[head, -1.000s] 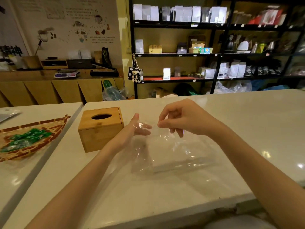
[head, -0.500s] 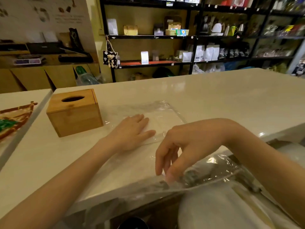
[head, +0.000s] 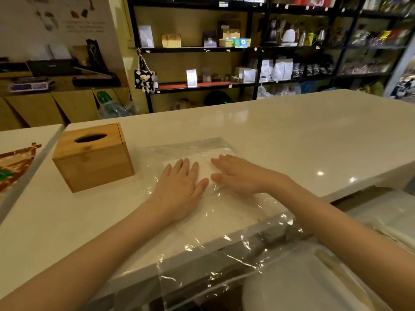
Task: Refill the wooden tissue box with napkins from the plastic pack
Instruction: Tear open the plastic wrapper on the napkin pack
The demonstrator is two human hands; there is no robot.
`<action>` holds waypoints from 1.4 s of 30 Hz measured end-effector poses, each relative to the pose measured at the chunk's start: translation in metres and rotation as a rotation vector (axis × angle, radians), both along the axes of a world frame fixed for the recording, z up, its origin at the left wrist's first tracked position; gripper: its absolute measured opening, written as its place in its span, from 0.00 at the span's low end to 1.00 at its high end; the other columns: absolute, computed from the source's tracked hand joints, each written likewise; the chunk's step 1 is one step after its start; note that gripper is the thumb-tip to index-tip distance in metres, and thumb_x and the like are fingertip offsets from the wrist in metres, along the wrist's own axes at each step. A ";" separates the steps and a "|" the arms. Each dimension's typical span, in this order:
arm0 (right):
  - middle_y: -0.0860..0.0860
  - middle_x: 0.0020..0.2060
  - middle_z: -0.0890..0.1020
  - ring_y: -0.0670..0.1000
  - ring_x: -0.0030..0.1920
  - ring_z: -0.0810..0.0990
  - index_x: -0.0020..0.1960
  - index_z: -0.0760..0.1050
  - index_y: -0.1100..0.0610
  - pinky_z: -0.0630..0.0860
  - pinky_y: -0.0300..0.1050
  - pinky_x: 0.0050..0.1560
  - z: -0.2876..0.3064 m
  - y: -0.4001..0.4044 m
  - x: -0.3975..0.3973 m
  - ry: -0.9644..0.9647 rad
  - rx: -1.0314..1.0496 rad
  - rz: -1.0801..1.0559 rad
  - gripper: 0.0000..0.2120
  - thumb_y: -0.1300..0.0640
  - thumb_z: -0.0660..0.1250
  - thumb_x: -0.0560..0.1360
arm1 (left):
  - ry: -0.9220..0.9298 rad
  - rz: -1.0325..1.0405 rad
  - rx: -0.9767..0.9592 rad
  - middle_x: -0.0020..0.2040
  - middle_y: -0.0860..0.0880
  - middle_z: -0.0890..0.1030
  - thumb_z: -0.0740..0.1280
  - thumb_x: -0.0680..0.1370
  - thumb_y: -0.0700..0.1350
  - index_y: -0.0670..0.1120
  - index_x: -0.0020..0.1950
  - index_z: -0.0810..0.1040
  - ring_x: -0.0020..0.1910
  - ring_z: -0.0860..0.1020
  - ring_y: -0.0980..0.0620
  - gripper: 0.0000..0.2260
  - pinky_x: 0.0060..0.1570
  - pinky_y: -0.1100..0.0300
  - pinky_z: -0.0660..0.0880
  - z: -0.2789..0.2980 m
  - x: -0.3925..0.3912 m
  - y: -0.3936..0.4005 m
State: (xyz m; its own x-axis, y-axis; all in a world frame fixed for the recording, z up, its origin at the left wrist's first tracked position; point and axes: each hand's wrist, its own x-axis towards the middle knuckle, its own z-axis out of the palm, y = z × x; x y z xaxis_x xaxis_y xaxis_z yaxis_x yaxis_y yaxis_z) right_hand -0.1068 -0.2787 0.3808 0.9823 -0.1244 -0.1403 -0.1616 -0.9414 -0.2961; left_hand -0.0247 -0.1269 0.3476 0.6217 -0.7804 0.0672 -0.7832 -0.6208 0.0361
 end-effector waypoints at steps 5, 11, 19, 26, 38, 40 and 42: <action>0.55 0.75 0.55 0.52 0.75 0.50 0.75 0.50 0.55 0.46 0.47 0.72 -0.010 -0.007 0.019 -0.051 -0.006 -0.006 0.25 0.48 0.47 0.81 | 0.036 0.017 -0.032 0.78 0.44 0.48 0.45 0.80 0.56 0.46 0.76 0.47 0.76 0.45 0.49 0.27 0.73 0.51 0.41 -0.001 0.024 -0.007; 0.53 0.77 0.48 0.49 0.76 0.44 0.75 0.48 0.53 0.39 0.49 0.73 -0.023 -0.027 0.064 -0.081 0.064 -0.050 0.25 0.47 0.44 0.81 | 0.083 0.000 -0.006 0.78 0.47 0.47 0.46 0.80 0.57 0.48 0.76 0.47 0.76 0.45 0.52 0.27 0.74 0.52 0.42 0.003 0.072 -0.020; 0.52 0.77 0.48 0.48 0.76 0.44 0.75 0.50 0.51 0.38 0.48 0.73 -0.031 -0.042 0.103 -0.131 0.124 -0.075 0.24 0.47 0.43 0.81 | 0.102 0.048 -0.081 0.78 0.47 0.48 0.46 0.80 0.57 0.49 0.76 0.49 0.76 0.46 0.52 0.26 0.74 0.52 0.43 -0.002 0.103 -0.033; 0.51 0.76 0.52 0.47 0.76 0.47 0.74 0.55 0.51 0.39 0.47 0.73 -0.037 -0.045 0.106 -0.224 0.190 -0.071 0.22 0.48 0.46 0.81 | 0.095 0.055 -0.168 0.78 0.49 0.48 0.47 0.79 0.57 0.50 0.75 0.50 0.76 0.45 0.53 0.26 0.73 0.53 0.41 -0.009 0.104 -0.032; 0.47 0.76 0.55 0.46 0.76 0.48 0.74 0.54 0.49 0.43 0.42 0.72 0.010 0.007 0.098 -0.511 0.131 0.090 0.24 0.47 0.51 0.80 | -0.069 0.022 -0.436 0.76 0.55 0.57 0.53 0.78 0.57 0.55 0.73 0.56 0.75 0.53 0.58 0.24 0.70 0.61 0.45 0.051 0.077 0.049; 0.46 0.75 0.56 0.45 0.75 0.51 0.74 0.54 0.48 0.46 0.43 0.72 0.023 0.034 0.106 -0.516 0.199 0.194 0.24 0.47 0.54 0.79 | -0.111 0.113 -0.462 0.75 0.54 0.60 0.57 0.76 0.58 0.54 0.73 0.59 0.74 0.56 0.55 0.25 0.71 0.57 0.51 0.059 0.085 0.078; 0.46 0.75 0.57 0.46 0.75 0.52 0.74 0.54 0.48 0.49 0.46 0.73 0.031 0.061 0.119 -0.484 0.236 0.290 0.27 0.45 0.56 0.78 | -0.104 0.226 -0.477 0.75 0.53 0.61 0.60 0.74 0.60 0.55 0.72 0.61 0.74 0.59 0.53 0.28 0.71 0.53 0.55 0.059 0.096 0.103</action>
